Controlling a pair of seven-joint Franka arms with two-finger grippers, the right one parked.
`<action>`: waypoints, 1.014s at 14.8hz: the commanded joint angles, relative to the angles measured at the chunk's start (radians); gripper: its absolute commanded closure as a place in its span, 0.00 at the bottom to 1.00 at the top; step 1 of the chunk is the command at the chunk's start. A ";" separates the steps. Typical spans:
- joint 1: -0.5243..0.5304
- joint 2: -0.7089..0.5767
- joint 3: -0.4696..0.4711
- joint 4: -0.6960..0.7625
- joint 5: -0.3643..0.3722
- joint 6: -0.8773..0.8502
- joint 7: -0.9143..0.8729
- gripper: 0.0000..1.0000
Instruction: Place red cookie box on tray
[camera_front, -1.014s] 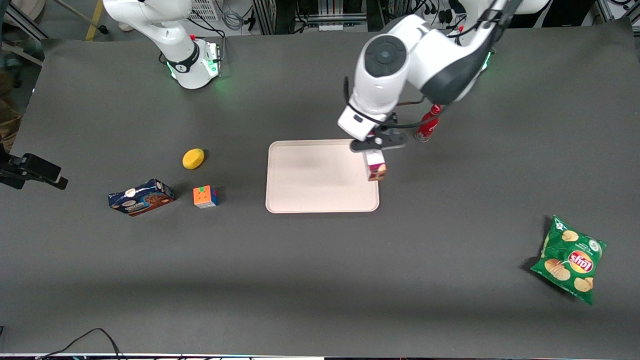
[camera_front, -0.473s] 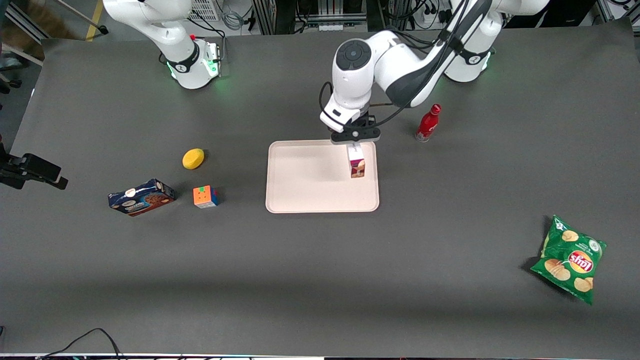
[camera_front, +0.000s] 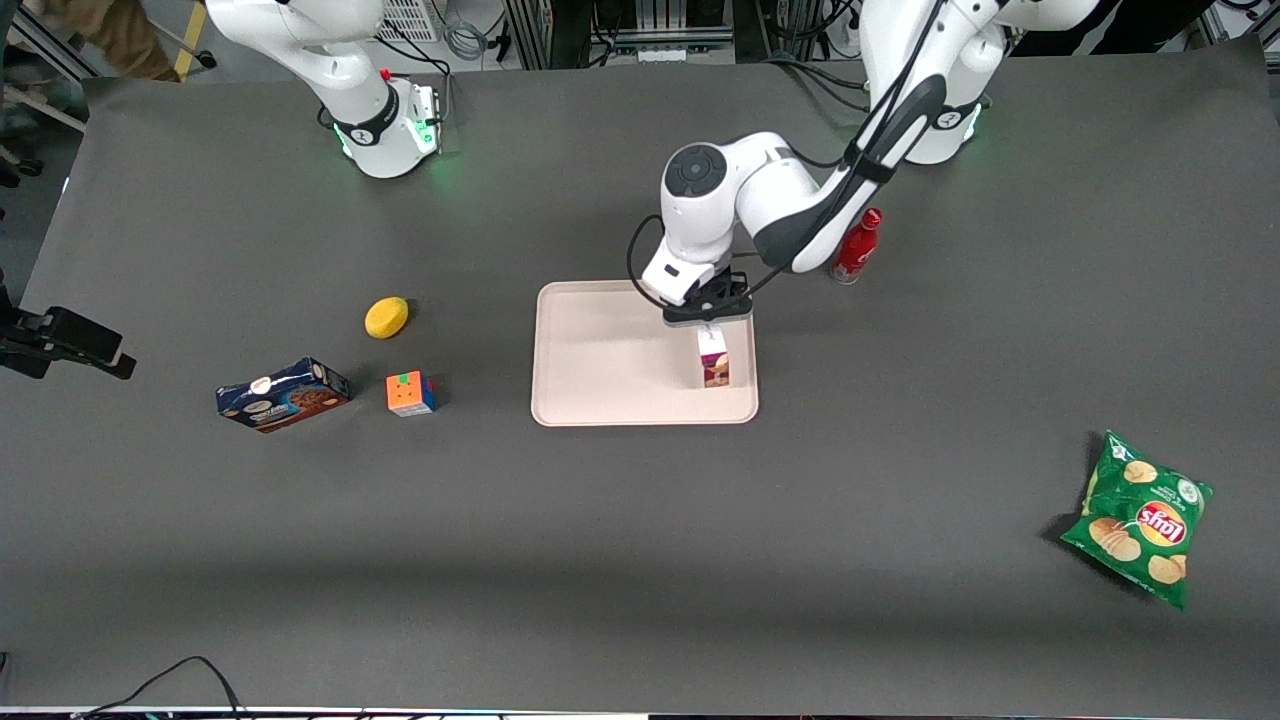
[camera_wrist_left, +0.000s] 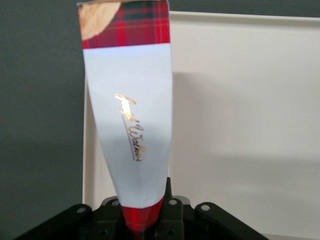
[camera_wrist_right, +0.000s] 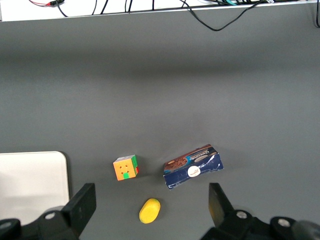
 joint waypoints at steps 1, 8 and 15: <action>0.000 0.045 0.003 0.036 0.024 0.019 -0.015 0.76; 0.000 0.132 0.020 0.074 0.089 0.045 -0.010 0.73; 0.001 0.144 0.023 0.074 0.089 0.052 0.004 0.00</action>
